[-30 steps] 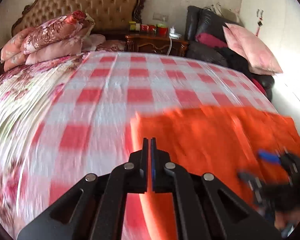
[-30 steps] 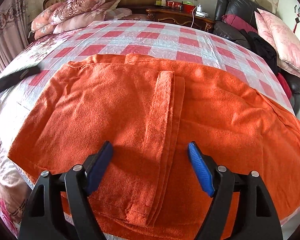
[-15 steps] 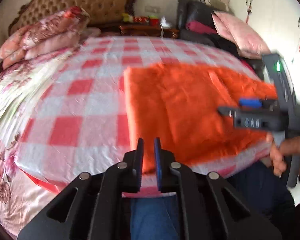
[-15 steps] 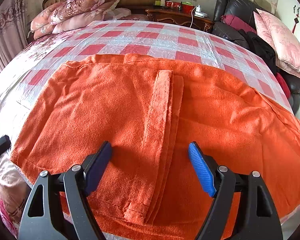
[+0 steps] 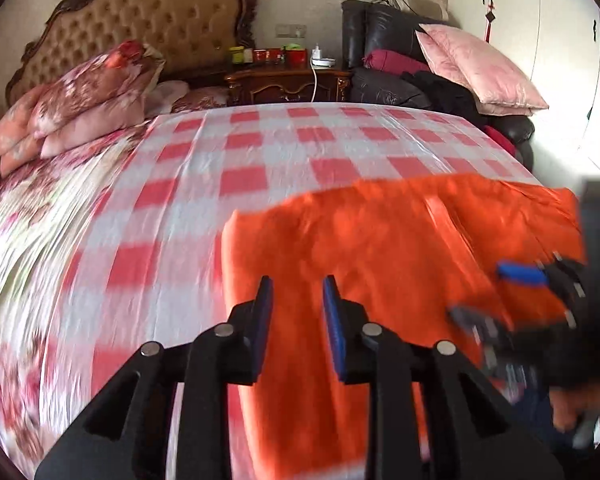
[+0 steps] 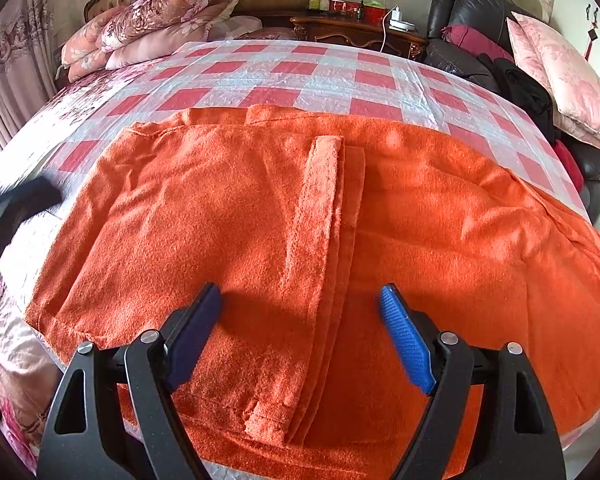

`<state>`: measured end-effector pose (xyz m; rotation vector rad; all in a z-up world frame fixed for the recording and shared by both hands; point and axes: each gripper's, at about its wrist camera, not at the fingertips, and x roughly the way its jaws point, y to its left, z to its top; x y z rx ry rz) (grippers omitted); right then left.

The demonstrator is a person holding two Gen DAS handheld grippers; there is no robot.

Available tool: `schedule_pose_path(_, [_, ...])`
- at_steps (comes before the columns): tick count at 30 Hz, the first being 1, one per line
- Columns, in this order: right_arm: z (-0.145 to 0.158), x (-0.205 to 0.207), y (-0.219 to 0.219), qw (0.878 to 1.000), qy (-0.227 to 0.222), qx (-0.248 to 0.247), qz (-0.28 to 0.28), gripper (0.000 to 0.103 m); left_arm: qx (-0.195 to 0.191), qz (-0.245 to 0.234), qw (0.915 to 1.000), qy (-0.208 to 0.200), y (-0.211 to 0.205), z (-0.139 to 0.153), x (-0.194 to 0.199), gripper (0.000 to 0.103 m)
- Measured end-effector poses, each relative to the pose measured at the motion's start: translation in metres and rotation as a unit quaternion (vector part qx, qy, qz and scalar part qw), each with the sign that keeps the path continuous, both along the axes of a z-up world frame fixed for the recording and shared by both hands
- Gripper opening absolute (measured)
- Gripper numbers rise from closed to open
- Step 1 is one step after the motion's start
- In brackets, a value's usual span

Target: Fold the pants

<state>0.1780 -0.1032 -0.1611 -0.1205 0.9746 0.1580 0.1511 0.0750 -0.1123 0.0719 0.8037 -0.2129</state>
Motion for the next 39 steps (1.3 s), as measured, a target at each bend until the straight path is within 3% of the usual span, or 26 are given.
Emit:
schedule_pose_path(6, [-0.002,0.001,-0.003,1.000,0.007,0.005,0.002,0.083,0.012,0.013,0.9966,0.081,-0.003,-0.028,0.090,0.027])
schedule_pose_path(12, [-0.002,0.000,-0.004,1.000,0.009,0.007,0.004,0.085,0.009,0.012,0.9965,0.082,0.003,-0.032,0.103,0.029])
schedule_pose_path(15, [-0.002,-0.001,-0.004,1.000,0.011,0.009,0.005,0.085,-0.016,0.036,0.9982,0.045,0.015,-0.012,0.077,0.048])
schedule_pose_path(19, [-0.003,-0.002,-0.004,1.000,0.009,0.010,0.005,0.086,-0.006,0.071,0.9970,0.030,0.029,-0.010,0.028,0.049])
schedule_pose_path(23, [-0.003,-0.002,-0.005,1.000,0.006,0.011,0.005,0.086,0.033,0.058,0.9974,0.027,0.024,-0.022,-0.027,0.049])
schedule_pose_path(25, [-0.003,-0.002,-0.005,1.000,0.006,0.011,0.004,0.086,0.057,0.055,0.9953,0.055,0.021,-0.040,-0.043,0.050])
schedule_pose_path(30, [-0.002,-0.002,-0.005,1.000,0.006,0.009,0.003,0.086,0.052,0.079,0.9942,0.051,0.030,-0.043,-0.060,0.052])
schedule_pose_path(32, [-0.003,-0.002,-0.005,1.000,0.006,0.009,0.003,0.087,0.035,0.081,0.9941,0.064,0.034,-0.043,-0.062,0.052])
schedule_pose_path(34, [-0.002,-0.002,-0.005,1.000,0.005,0.009,0.003,0.087,-0.023,0.097,0.9916,0.081,0.047,-0.044,-0.063,0.052])
schedule_pose_path(39, [-0.003,-0.001,-0.006,1.000,0.004,0.009,0.001,0.087,-0.120,0.099,0.9827,0.100,0.060,-0.042,-0.065,0.050])
